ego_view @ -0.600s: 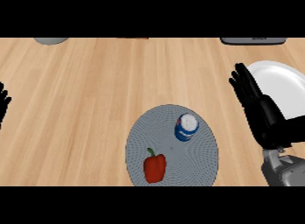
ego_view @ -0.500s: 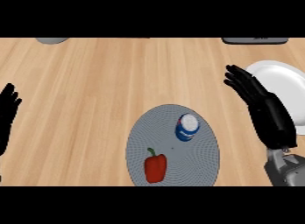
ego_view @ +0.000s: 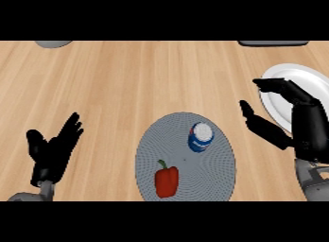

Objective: Pick the bell pepper from the placemat and place it in the plate

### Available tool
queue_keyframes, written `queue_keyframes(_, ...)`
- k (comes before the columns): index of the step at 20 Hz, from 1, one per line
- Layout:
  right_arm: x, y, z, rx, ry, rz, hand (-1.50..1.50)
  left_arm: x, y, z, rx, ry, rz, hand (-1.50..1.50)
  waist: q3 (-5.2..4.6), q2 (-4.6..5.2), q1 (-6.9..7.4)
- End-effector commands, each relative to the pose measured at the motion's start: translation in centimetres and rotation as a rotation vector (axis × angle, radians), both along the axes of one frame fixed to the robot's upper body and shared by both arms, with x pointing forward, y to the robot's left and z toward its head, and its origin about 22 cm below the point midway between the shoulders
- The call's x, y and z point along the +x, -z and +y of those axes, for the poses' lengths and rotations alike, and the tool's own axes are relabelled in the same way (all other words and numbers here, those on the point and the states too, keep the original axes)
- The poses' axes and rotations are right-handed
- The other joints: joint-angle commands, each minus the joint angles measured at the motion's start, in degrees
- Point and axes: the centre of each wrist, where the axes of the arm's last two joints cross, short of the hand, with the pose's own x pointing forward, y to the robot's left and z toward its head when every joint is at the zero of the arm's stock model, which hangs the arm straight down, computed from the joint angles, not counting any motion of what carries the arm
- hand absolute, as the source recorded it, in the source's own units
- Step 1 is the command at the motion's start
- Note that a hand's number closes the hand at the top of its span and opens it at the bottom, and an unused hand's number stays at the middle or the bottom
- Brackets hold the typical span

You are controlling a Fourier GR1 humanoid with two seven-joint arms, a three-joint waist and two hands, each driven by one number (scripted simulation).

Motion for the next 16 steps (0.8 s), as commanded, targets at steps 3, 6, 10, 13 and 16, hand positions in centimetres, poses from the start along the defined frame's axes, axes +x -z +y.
queue_keyframes(3, -5.1, 3.4, 1.3, 0.064, 0.054, -0.11, -1.5, -1.9, 0.1, -2.9, -0.068, 0.049, 0.033, 0.0, 0.37, 0.03, 1.28)
queue_keyframes(6, -8.3, 2.1, 2.0, -0.021, 0.013, -0.088, -1.5, 0.1, 0.3, -2.6, -0.054, 0.059, 0.039, 0.0, 0.29, 0.07, 0.92)
queue_keyframes(10, -7.4, -0.1, 1.6, -0.22, -0.043, 0.073, -1.5, -0.3, 0.4, -1.9, -0.062, 0.054, 0.035, 0.0, 0.14, 0.05, 1.09)
queue_keyframes(13, -8.5, 0.4, 1.5, -0.39, -0.128, 0.251, -1.5, -1.2, 1.0, -4.9, -0.052, 0.053, 0.036, 0.0, 0.09, -0.09, 1.05)
queue_keyframes(16, -9.1, -1.4, 3.0, -0.481, -0.161, 0.332, -1.5, -1.9, 1.5, -4.2, -0.07, 0.066, 0.039, 0.0, 0.08, -0.03, 1.64)
